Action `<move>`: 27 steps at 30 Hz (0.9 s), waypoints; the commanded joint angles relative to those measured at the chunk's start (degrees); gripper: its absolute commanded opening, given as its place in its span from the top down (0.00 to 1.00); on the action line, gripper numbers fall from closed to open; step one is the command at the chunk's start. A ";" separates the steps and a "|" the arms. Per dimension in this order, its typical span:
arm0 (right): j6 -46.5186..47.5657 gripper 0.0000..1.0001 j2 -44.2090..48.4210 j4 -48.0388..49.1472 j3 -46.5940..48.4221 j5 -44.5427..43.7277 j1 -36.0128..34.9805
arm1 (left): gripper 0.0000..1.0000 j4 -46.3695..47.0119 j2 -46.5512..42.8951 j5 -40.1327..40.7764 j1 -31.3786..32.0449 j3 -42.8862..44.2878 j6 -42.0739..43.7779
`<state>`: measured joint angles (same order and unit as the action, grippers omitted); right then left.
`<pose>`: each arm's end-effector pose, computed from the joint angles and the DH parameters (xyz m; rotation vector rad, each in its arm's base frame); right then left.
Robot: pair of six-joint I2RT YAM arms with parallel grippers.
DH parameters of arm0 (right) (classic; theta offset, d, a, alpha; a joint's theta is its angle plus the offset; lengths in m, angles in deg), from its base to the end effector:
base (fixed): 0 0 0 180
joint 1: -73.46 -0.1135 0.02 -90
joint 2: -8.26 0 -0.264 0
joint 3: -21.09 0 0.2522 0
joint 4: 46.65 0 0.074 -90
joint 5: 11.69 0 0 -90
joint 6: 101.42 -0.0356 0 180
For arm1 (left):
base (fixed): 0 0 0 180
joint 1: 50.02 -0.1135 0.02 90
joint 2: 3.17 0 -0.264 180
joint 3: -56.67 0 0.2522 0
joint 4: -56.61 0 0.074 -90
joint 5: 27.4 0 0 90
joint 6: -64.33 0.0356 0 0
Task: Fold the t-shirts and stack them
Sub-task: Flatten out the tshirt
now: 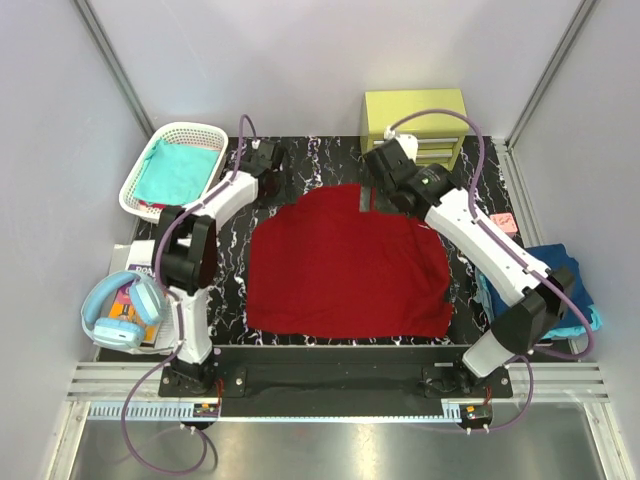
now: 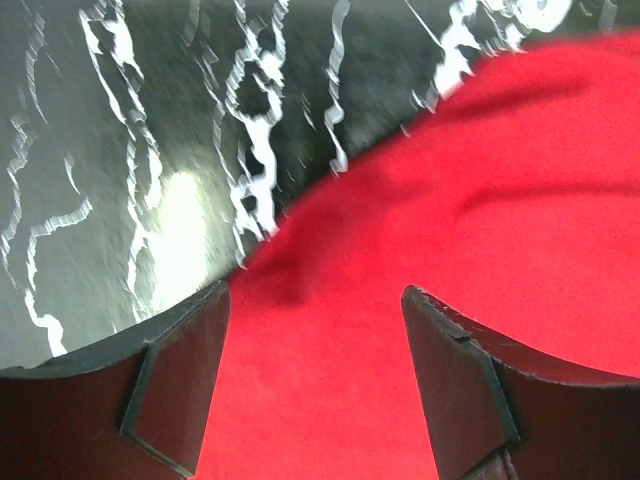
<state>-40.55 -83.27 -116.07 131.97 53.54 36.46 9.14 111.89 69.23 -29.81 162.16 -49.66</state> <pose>0.2751 0.1886 0.3794 0.0256 2.3411 0.0331 0.4143 -0.1481 0.2190 -0.1284 2.5597 -0.1477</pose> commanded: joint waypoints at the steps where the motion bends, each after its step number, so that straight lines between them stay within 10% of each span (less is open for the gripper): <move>1: -4.01 0.16 6.34 -0.85 -5.97 -2.82 -0.71 | 0.26 -1.70 3.84 0.93 -0.43 5.48 1.84; 11: -1.99 0.16 9.52 -3.05 -7.91 -6.43 -0.80 | 0.34 -1.71 7.45 -2.24 -0.26 5.31 0.08; 18: -2.25 0.16 7.94 -2.70 -7.91 -4.76 -0.89 | 1.00 -1.62 9.38 2.57 -0.43 6.00 2.89; 27: -1.46 0.16 10.14 -3.49 -9.93 -5.46 -0.89 | 1.00 -7.50 15.45 10.50 -4.64 18.72 5.26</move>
<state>-42.56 -75.27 -119.02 123.31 49.41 36.07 3.43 125.16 73.28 -31.32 173.17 -46.80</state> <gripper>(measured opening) 0.840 0.013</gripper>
